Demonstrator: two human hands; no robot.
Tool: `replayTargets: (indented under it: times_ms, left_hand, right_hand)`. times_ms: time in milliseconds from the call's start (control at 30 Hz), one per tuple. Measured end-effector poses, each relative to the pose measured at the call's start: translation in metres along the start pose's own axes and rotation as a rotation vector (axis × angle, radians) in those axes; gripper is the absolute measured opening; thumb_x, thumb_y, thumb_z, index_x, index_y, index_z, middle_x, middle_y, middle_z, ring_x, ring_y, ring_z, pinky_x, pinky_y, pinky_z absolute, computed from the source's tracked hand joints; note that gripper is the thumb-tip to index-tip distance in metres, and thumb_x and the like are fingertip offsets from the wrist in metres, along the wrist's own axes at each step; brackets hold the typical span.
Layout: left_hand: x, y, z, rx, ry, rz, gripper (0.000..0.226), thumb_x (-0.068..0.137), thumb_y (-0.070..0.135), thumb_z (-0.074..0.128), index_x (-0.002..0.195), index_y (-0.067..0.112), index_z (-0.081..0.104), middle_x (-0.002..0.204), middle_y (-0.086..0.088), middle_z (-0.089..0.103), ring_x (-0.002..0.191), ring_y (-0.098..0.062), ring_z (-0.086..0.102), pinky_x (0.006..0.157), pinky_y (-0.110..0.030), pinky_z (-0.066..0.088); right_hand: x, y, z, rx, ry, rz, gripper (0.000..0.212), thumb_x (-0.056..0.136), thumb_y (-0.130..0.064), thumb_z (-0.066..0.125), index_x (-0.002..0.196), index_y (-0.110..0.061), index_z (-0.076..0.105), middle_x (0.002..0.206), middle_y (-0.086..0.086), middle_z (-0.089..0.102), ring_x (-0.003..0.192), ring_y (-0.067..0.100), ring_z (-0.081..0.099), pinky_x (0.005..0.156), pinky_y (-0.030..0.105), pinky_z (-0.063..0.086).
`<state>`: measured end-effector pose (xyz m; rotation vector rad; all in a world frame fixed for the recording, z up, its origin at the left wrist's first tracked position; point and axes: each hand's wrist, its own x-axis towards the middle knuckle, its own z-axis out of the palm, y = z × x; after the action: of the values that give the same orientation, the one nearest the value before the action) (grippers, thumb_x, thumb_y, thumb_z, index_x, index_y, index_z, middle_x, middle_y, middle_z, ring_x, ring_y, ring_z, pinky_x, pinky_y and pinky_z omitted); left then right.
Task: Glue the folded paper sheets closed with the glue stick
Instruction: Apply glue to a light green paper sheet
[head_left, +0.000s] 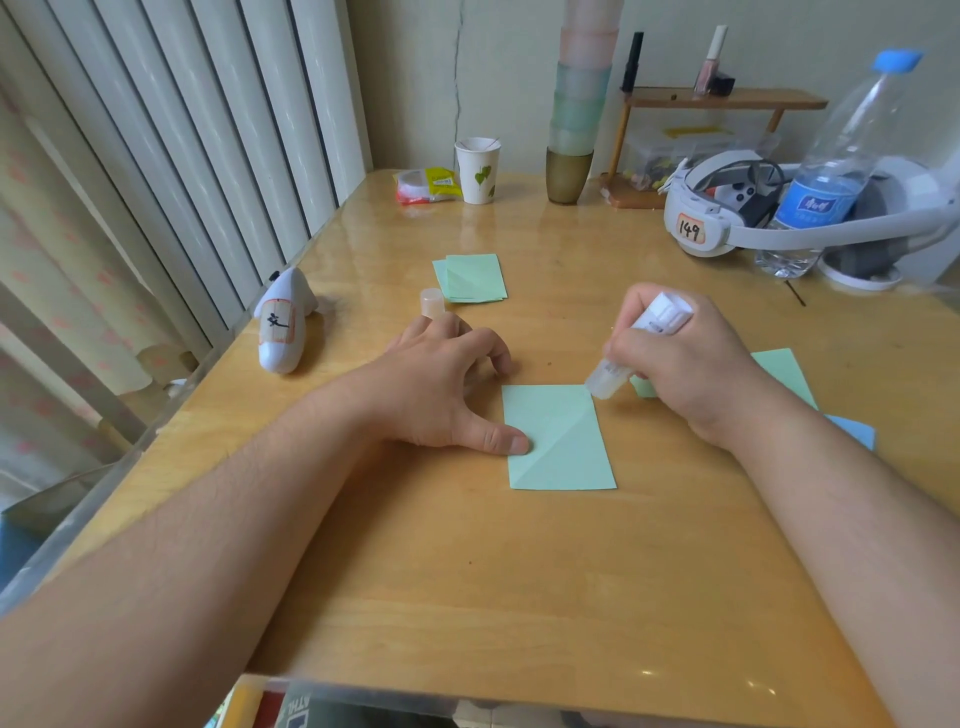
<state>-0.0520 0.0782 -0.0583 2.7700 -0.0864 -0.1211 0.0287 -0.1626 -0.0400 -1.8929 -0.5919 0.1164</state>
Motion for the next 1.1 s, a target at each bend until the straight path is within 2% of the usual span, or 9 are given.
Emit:
replayTargets:
  times_ms: [167, 300, 433, 633, 833, 1100]
  left_hand:
    - [-0.001, 0.002, 0.002, 0.014, 0.006, -0.005, 0.071, 0.053, 0.09, 0.068, 0.111, 0.06, 0.04, 0.118, 0.013, 0.037, 0.118, -0.016, 0.032, 0.111, -0.038, 0.035]
    - [-0.001, 0.002, 0.003, 0.034, 0.015, -0.004, 0.079, 0.051, 0.092, 0.071, 0.115, 0.059, 0.04, 0.123, 0.01, 0.037, 0.118, -0.017, 0.03, 0.106, -0.035, 0.031]
    - [0.0, 0.002, 0.003, 0.052, 0.009, -0.012, 0.087, 0.049, 0.093, 0.071, 0.121, 0.055, 0.04, 0.126, 0.009, 0.036, 0.119, -0.016, 0.029, 0.105, -0.035, 0.03]
    - [0.0, 0.002, 0.003, 0.053, 0.012, -0.018, 0.088, 0.049, 0.093, 0.07, 0.122, 0.054, 0.041, 0.126, 0.009, 0.036, 0.118, -0.017, 0.03, 0.106, -0.035, 0.031]
    - [-0.001, 0.003, 0.003, 0.051, 0.013, -0.016, 0.085, 0.051, 0.091, 0.072, 0.121, 0.054, 0.042, 0.125, 0.009, 0.038, 0.118, -0.018, 0.031, 0.104, -0.034, 0.031]
    - [-0.002, 0.004, 0.002, 0.029, 0.004, -0.019, 0.081, 0.048, 0.092, 0.071, 0.115, 0.057, 0.042, 0.124, 0.009, 0.037, 0.119, -0.02, 0.032, 0.106, -0.035, 0.032]
  right_hand:
    - [-0.001, -0.003, 0.02, 0.11, -0.002, -0.086, 0.021, 0.076, -0.025, 0.069, 0.069, -0.012, 0.053, 0.058, -0.007, 0.045, 0.059, 0.012, 0.041, 0.058, 0.029, 0.033]
    - [-0.004, -0.003, 0.032, -0.025, -0.088, -0.118, 0.023, 0.082, -0.035, 0.076, 0.074, -0.019, 0.06, 0.062, -0.014, 0.057, 0.063, 0.009, 0.05, 0.06, 0.029, 0.04]
    - [-0.006, -0.001, 0.038, -0.111, -0.123, -0.094, 0.026, 0.079, -0.046, 0.075, 0.075, -0.024, 0.062, 0.061, -0.014, 0.057, 0.061, 0.006, 0.049, 0.059, 0.027, 0.04]
    - [-0.005, 0.0, 0.042, -0.161, -0.121, -0.094, 0.025, 0.082, -0.042, 0.08, 0.077, -0.023, 0.065, 0.072, 0.001, 0.068, 0.067, 0.018, 0.056, 0.064, 0.037, 0.048]
    - [-0.005, -0.002, 0.044, -0.189, -0.153, -0.072, 0.024, 0.083, -0.037, 0.083, 0.076, -0.022, 0.065, 0.061, -0.012, 0.057, 0.059, 0.007, 0.049, 0.059, 0.028, 0.042]
    - [-0.007, -0.007, 0.03, -0.272, -0.179, -0.043, 0.02, 0.079, -0.031, 0.081, 0.073, -0.022, 0.064, 0.062, -0.014, 0.06, 0.057, 0.003, 0.047, 0.053, 0.021, 0.037]
